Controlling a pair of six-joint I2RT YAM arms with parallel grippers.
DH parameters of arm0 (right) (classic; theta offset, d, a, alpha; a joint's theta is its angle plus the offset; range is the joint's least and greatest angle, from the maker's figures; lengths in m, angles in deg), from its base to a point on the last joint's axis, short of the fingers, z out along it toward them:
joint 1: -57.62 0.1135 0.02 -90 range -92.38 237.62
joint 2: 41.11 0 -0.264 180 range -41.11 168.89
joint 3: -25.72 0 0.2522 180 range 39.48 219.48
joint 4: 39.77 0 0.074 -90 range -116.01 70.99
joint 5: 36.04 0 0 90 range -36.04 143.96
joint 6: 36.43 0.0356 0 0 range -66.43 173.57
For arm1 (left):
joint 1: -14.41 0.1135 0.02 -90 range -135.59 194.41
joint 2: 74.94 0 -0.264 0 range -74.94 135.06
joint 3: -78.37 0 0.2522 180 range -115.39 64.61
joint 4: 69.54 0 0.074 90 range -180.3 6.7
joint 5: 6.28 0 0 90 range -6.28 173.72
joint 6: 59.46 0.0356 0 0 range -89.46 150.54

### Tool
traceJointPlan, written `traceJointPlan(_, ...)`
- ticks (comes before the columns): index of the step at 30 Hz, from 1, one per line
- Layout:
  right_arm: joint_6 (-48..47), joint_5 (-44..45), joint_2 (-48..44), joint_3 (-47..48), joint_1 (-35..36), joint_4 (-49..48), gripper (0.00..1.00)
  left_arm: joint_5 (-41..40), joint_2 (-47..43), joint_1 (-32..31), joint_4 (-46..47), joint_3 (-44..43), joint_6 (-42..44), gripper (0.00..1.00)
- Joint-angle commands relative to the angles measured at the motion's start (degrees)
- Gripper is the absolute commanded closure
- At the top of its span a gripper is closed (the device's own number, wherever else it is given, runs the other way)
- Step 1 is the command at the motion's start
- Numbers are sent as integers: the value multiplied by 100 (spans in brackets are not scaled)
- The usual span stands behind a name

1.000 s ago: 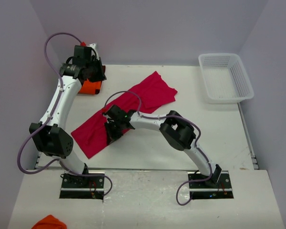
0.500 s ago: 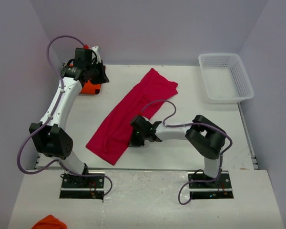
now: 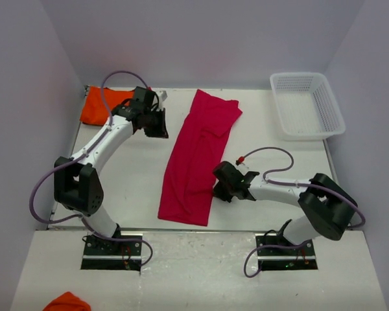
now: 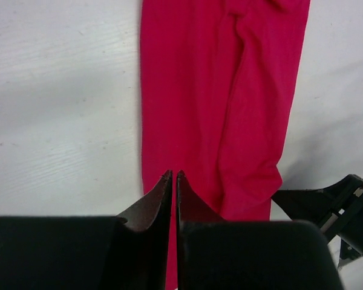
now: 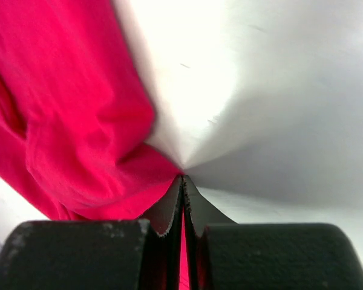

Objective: Fold and stack the t-shirts
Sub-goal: Rotate the tshirt 90 degrees

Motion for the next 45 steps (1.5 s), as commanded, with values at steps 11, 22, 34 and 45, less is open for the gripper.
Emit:
traceJointPlan(11, 1382, 1466, -1333, -296, 580, 3034, 100, 1117, 2262, -701, 844, -1423, -190, 96)
traceJointPlan(22, 31, 2934, -1617, 1361, 580, 4378, 100, 1028, 2748, -701, 1275, -1584, -242, 96)
traceJointPlan(34, -2737, 1270, -2310, 1638, 580, 2985, 93, 151, 3669, -648, -340, -3902, 935, 100)
traceJointPlan(45, -2819, 597, -2417, 547, 642, 2120, 100, 378, 4241, -648, 149, -3711, 1050, 100)
